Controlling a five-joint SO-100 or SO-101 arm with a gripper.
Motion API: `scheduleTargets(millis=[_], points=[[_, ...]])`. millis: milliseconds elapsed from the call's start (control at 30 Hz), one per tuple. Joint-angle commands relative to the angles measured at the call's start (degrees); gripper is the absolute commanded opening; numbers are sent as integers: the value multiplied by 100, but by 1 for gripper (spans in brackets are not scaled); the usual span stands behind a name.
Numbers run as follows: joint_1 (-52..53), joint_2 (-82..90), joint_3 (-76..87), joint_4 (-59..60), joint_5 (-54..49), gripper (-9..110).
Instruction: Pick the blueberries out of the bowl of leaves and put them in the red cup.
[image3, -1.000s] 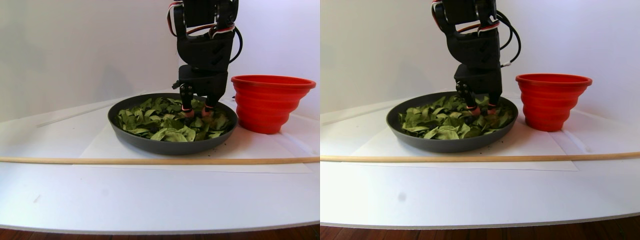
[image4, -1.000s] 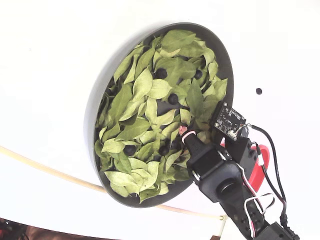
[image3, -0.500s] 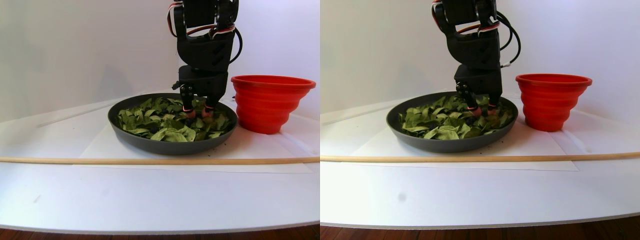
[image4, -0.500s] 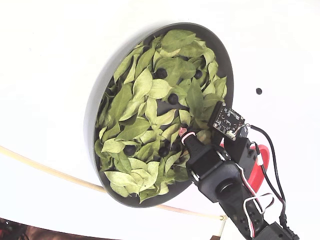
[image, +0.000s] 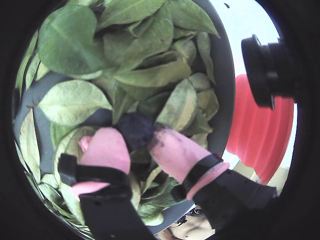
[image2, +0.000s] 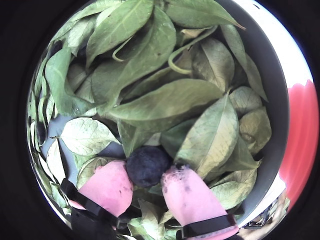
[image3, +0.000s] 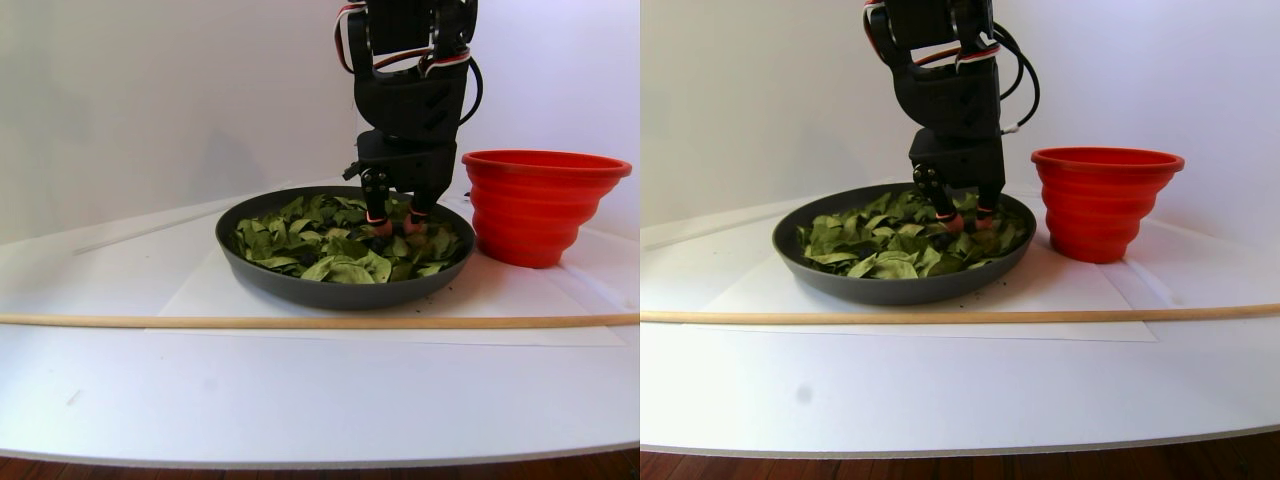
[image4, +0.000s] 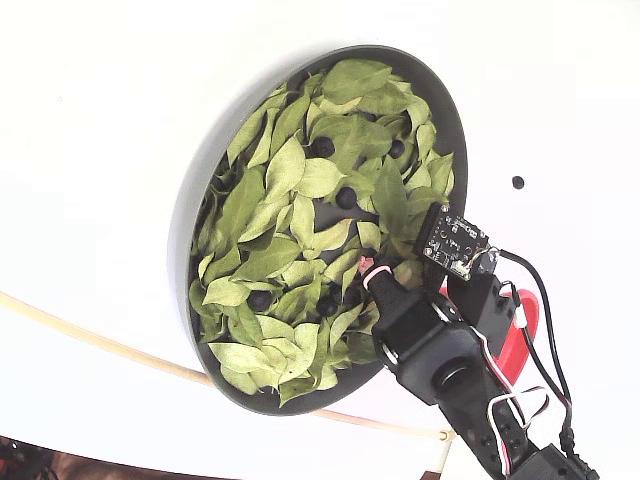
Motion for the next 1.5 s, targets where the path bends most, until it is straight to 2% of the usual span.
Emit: scheduleTargets(millis=[0,1467], points=[[18,791,35,-9,-26,10],[343,2689,352,1266,-457,9]])
